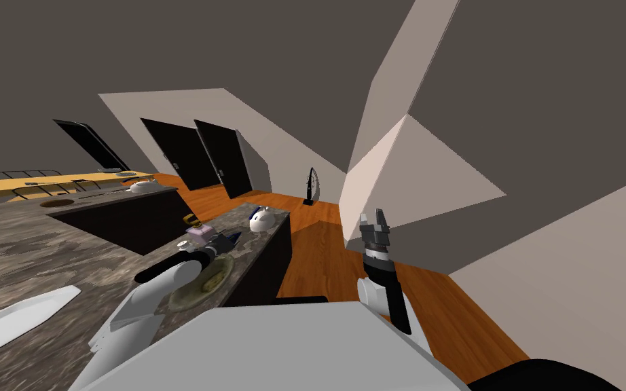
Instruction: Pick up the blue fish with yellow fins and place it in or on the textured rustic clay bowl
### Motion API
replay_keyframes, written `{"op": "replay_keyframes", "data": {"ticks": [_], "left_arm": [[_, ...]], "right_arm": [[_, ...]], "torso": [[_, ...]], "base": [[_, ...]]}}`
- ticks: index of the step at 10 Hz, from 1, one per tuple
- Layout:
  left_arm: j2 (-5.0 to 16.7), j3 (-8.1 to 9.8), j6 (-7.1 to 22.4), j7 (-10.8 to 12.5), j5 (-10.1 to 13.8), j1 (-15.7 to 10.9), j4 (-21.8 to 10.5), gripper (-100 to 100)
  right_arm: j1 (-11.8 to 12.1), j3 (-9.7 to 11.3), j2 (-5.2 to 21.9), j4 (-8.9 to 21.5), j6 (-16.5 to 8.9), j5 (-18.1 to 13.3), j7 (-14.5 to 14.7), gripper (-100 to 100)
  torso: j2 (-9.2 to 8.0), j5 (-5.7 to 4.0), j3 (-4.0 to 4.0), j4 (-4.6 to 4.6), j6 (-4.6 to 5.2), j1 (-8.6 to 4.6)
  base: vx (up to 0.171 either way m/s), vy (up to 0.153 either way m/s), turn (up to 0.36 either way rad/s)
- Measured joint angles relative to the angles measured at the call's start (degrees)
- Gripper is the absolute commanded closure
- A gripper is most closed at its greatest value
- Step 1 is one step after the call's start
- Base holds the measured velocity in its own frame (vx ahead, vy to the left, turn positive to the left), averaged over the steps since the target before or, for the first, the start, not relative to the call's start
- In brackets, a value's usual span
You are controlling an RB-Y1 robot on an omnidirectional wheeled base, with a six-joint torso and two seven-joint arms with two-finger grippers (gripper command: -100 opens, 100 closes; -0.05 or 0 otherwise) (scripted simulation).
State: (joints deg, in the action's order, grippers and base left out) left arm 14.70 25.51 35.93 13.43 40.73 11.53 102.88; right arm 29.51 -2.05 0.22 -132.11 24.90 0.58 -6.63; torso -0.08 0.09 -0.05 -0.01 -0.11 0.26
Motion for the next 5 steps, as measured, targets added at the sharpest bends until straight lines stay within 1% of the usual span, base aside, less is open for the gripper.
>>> {"op": "replay_keyframes", "data": {"ticks": [1, 2, 3, 5], "left_arm": [[0.02, 0.01, 0.05, -0.06, 0.07, -0.10, -0.08, 0], [0.04, 0.01, 0.02, -0.05, 0.06, -0.12, -0.04, -100], [0.04, 0.01, 0.02, -0.05, 0.07, -0.13, -0.04, 100], [0.04, 0.00, 0.03, -0.05, 0.07, -0.15, -0.03, 100]], "right_arm": [[0.01, 0.00, 0.00, 0.00, 0.00, 0.00, 0.00, 0], [0.01, 0.00, 0.00, 0.00, 0.00, 0.00, 0.00, 0], [0.01, 0.00, 0.00, 0.00, 0.00, 0.00, 0.00, 0], [0.01, 0.00, 0.00, 0.00, 0.00, 0.00, 0.00, 0]], "torso": [[0.06, 0.07, 0.07, 0.09, -0.08, -0.02], [0.10, 0.07, 0.10, 0.11, -0.09, -0.05], [0.10, 0.07, 0.11, 0.12, -0.10, -0.06], [0.10, 0.07, 0.11, 0.12, -0.11, -0.05]], "base": [[0.000, 0.000, 0.000], [0.000, 0.000, 0.000], [0.000, 0.000, 0.000], [0.000, 0.000, 0.000]]}}
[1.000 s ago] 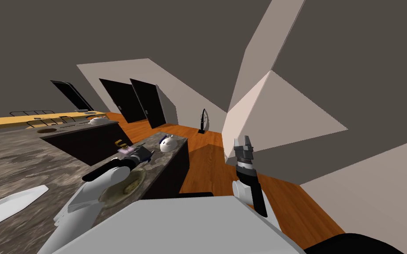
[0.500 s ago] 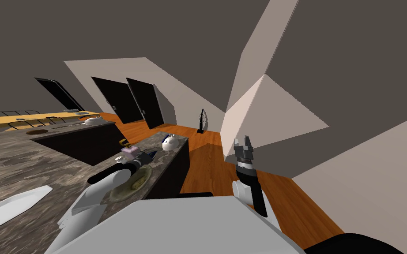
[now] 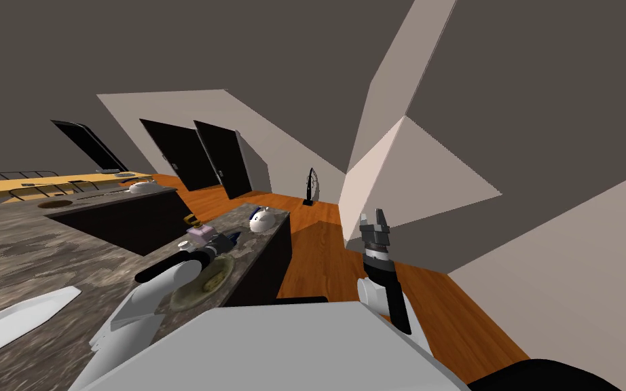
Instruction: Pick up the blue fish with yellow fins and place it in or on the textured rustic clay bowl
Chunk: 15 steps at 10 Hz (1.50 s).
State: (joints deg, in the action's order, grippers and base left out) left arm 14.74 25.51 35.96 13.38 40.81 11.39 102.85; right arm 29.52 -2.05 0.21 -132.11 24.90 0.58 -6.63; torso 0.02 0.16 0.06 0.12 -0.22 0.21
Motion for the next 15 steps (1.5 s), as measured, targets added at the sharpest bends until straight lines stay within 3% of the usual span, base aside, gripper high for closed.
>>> {"op": "replay_keyframes", "data": {"ticks": [2, 3, 4, 5, 6, 10, 15], "left_arm": [[0.01, 0.02, -0.02, 0.01, 0.00, 0.00, 0.00, 100], [0.01, 0.02, -0.02, 0.01, 0.00, 0.00, 0.00, 0], [0.01, 0.02, -0.01, 0.01, 0.00, 0.00, -0.01, 100], [0.00, 0.02, -0.01, 0.01, 0.00, 0.01, -0.01, 0], [0.00, 0.02, -0.01, 0.01, 0.00, 0.01, -0.02, 100], [2.25, 2.75, 3.69, 3.50, 3.19, 1.12, 3.05, 100], [4.77, 7.16, 9.69, 8.86, 6.84, 2.75, 8.50, 100]], "right_arm": [[0.00, 0.00, 0.00, 0.00, 0.00, 0.00, 0.00, 0], [0.00, 0.00, 0.00, 0.00, 0.00, 0.00, 0.00, 0], [0.00, 0.00, 0.00, 0.00, 0.00, 0.00, 0.00, 0], [0.00, 0.00, 0.00, 0.00, 0.00, 0.00, 0.00, 0], [0.00, 0.00, 0.00, 0.00, 0.00, 0.00, 0.00, 0], [0.01, 0.01, -0.02, 0.00, 0.00, 0.00, 0.00, 0], [0.01, 0.01, -0.01, 0.00, 0.00, 0.00, 0.00, 0]], "torso": [[0.00, 0.01, 0.00, 0.01, 0.01, -0.01], [-0.01, 0.00, 0.00, 0.00, 0.01, -0.02], [-0.01, 0.00, -0.01, 0.00, 0.01, -0.02], [-0.02, -0.01, -0.01, -0.01, 0.01, -0.03], [-0.02, -0.01, -0.02, -0.01, 0.01, -0.03], [0.29, -0.20, 0.14, 0.02, 0.08, -0.83], [0.06, -0.20, 0.01, -0.04, 0.04, -0.66]], "base": [[0.000, 0.000, 0.000], [0.000, 0.000, 0.000], [0.000, 0.000, 0.000], [0.000, 0.000, 0.000], [0.042, -0.081, 0.025], [0.082, -0.158, 0.040], [0.047, -0.133, 0.059]]}}
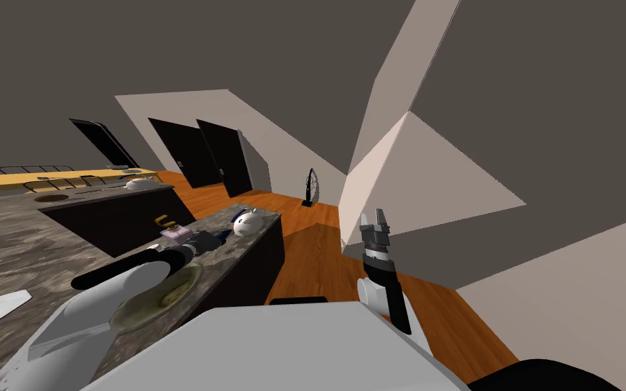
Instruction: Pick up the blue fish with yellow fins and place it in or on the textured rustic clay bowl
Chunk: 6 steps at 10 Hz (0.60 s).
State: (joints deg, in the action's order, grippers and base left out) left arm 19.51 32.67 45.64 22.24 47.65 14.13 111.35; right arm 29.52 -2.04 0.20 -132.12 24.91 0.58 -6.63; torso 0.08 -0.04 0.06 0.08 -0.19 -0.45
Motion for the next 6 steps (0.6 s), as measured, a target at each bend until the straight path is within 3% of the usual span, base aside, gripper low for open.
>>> {"op": "replay_keyframes", "data": {"ticks": [4, 6], "left_arm": [[1.29, 2.88, 3.74, 2.60, 1.80, 1.53, 4.42, 100], [1.55, 4.10, 5.40, 3.45, 2.33, 2.47, 6.75, 100]], "right_arm": [[0.00, -0.01, 0.00, 0.00, 0.00, 0.00, 0.00, 0], [-0.01, -0.01, 0.01, 0.00, 0.00, 0.00, 0.00, 0]], "torso": [[-0.23, 0.04, -0.14, -0.06, -0.05, 0.21], [-0.32, 0.05, -0.20, -0.09, -0.05, 0.35]], "base": [[0.001, -0.075, 0.067], [-0.040, -0.034, 0.087]]}}
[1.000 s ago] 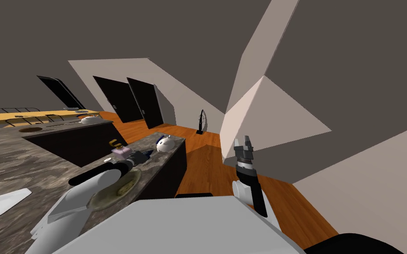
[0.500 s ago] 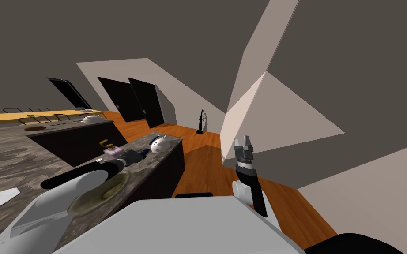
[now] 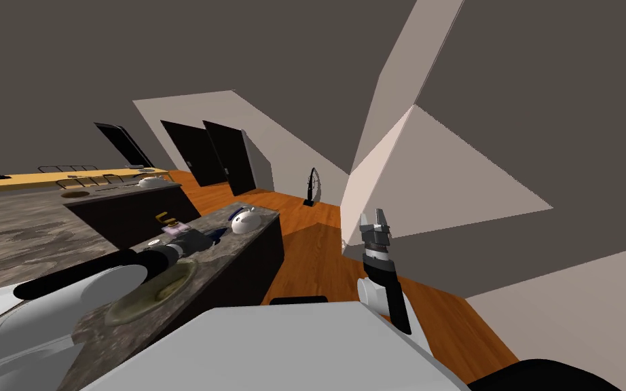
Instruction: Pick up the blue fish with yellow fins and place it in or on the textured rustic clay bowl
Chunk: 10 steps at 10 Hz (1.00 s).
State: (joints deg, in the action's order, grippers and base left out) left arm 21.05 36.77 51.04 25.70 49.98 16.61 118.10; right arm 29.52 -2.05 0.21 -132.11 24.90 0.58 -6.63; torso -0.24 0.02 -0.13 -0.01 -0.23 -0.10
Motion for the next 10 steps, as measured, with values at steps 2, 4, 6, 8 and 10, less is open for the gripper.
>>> {"op": "replay_keyframes", "data": {"ticks": [2, 4, 6, 8, 10], "left_arm": [[0.37, 1.58, 1.85, 0.59, 0.58, 1.24, 2.97, 100], [0.38, 2.74, 3.07, 0.38, 0.78, 2.33, 5.34, 100], [0.05, 3.45, 3.95, 0.10, 0.43, 3.29, 7.62, 100], [-0.06, 4.18, 5.10, 0.16, -0.07, 4.06, 9.95, 100], [-0.30, 4.55, 5.54, -0.14, -0.31, 4.75, 11.24, -100]], "right_arm": [[0.00, 0.00, 0.00, 0.00, 0.00, 0.00, 0.00, 0], [-0.01, 0.00, 0.00, 0.00, 0.00, 0.00, 0.00, 0], [-0.01, -0.01, 0.01, 0.00, 0.00, 0.00, 0.00, 0], [-0.01, -0.01, 0.01, 0.00, 0.00, 0.00, 0.00, 0], [-0.01, 0.00, 0.01, 0.01, 0.00, 0.00, 0.00, 0]], "torso": [[-0.17, 0.01, -0.11, -0.05, -0.03, 0.10], [-0.27, 0.05, -0.16, -0.06, -0.05, 0.25], [-0.32, 0.04, -0.19, -0.09, -0.06, 0.31], [-0.26, 0.05, -0.17, -0.08, -0.04, 0.34], [-0.14, 0.04, -0.11, -0.07, 0.03, 0.26]], "base": [[-0.062, -0.007, 0.101], [-0.076, 0.016, 0.081], [-0.083, 0.036, 0.082], [-0.072, 0.046, 0.083], [-0.024, 0.012, 0.010]]}}
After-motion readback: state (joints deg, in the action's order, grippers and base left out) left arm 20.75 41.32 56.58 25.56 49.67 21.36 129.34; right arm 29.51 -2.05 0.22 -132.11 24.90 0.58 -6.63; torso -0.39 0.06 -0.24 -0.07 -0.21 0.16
